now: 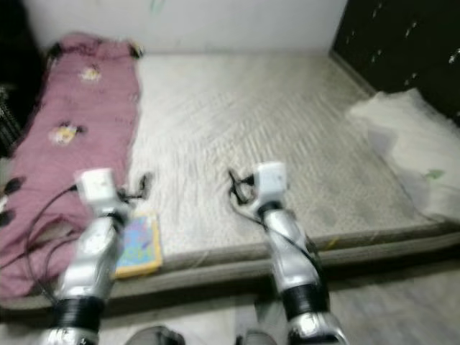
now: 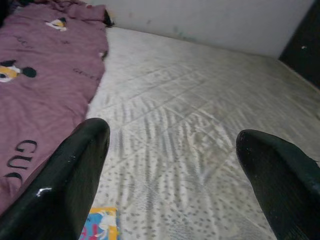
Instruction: Clean up the room
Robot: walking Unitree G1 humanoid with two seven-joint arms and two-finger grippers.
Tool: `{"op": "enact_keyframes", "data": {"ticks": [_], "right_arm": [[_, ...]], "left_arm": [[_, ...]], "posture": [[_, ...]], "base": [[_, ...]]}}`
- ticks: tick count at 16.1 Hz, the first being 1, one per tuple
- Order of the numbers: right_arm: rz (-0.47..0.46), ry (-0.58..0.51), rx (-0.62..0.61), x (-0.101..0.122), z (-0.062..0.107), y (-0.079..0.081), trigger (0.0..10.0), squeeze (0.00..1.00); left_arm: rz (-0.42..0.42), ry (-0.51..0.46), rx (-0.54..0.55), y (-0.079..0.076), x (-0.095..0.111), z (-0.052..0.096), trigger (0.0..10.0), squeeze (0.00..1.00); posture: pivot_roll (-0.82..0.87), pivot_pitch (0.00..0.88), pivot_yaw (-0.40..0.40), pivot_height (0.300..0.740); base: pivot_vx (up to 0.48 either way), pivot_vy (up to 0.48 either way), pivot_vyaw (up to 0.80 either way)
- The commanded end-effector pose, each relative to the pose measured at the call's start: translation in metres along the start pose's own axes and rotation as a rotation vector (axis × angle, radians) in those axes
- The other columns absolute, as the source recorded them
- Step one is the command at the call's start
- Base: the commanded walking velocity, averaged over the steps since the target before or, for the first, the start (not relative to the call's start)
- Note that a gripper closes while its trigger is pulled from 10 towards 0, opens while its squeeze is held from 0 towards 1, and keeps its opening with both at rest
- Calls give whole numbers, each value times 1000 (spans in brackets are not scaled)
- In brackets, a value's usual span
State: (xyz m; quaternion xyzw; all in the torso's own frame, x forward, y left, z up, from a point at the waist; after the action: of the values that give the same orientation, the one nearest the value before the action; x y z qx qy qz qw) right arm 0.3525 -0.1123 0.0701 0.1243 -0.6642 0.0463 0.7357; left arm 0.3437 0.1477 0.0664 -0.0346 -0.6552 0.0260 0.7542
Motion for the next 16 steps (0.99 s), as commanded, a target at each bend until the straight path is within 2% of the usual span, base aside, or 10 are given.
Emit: {"op": "enact_keyframes", "data": {"ticks": [1,5,14,16], "right_arm": [[-2,-13,8,5,-3,3,10000,0],[1,-9,12,5,-3,4,10000,0],[0,-6,12,4,-3,4,10000,0],[-2,-5,10,4,-4,4,10000,0]], "left_arm": [[-7,-19,10,5,6,0,10000,0],[2,-20,12,6,6,0,10000,0],[-1,-16,9,7,5,0,10000,0],[4,-2,10,7,3,0,10000,0]], "posture": [[-14,0,-37,740],[-13,0,-37,740],[-9,0,-39,740],[-9,0,-39,740]], "base": [[0,0,0],[200,0,0],[365,0,0],[0,0,0]]}}
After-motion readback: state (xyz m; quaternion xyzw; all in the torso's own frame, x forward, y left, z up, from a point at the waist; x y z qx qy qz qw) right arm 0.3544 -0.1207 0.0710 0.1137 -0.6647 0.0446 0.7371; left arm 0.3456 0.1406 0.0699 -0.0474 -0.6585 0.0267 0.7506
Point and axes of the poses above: a point about 5 cm out from each wrist's last joint towards the gripper, its own z axis pointing back from the gripper into the wrist, its own x axis along the axis of the wrist's last joint, y = z × x, the point moved 5 cm from there along -z, pointing out of the wrist towards the gripper, and after that the axes turned 5 degrees about -z, right-handed, at the moved point
